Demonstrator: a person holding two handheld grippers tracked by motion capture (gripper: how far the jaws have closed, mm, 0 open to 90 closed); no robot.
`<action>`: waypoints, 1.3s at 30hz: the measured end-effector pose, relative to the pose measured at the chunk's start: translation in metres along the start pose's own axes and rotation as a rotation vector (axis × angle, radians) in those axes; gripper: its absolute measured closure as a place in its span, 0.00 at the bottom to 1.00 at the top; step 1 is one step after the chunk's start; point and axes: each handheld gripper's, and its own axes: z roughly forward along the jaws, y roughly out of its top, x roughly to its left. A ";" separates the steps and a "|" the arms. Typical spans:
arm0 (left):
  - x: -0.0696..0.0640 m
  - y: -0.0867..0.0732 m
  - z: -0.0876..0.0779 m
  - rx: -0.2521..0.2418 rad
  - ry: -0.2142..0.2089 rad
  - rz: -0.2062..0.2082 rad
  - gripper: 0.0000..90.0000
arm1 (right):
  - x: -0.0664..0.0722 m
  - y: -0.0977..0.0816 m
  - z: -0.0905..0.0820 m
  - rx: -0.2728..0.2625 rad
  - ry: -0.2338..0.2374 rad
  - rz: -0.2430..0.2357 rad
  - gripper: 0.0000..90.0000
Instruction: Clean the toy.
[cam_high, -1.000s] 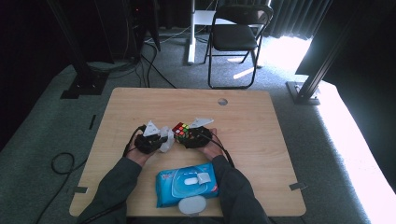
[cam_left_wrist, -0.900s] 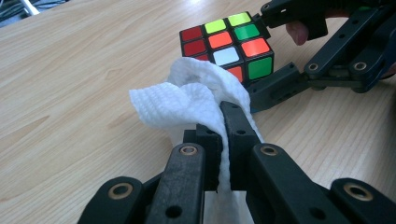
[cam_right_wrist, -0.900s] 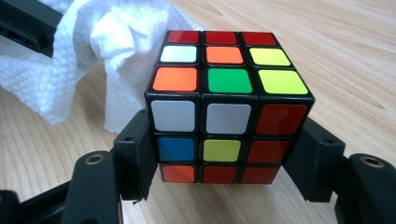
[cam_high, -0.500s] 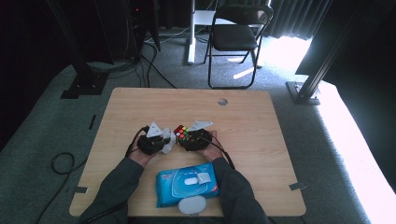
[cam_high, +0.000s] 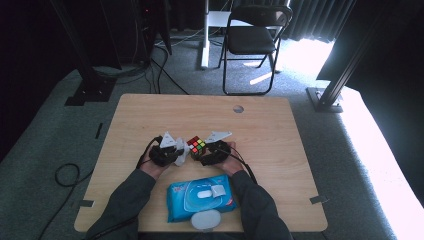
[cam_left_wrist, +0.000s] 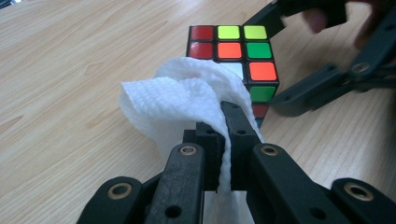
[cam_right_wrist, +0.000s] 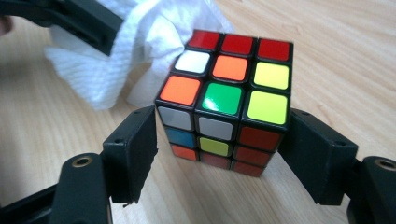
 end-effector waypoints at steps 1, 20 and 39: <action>0.001 -0.001 -0.001 -0.003 0.002 -0.010 0.96 | 0.000 0.001 -0.007 -0.016 0.007 0.002 0.31; 0.004 -0.018 0.000 0.018 0.019 -0.039 0.96 | -0.013 0.025 -0.019 -0.078 -0.031 0.115 0.80; 0.003 -0.020 0.002 0.026 0.015 -0.038 0.96 | -0.018 0.024 -0.010 -0.036 -0.068 0.268 0.69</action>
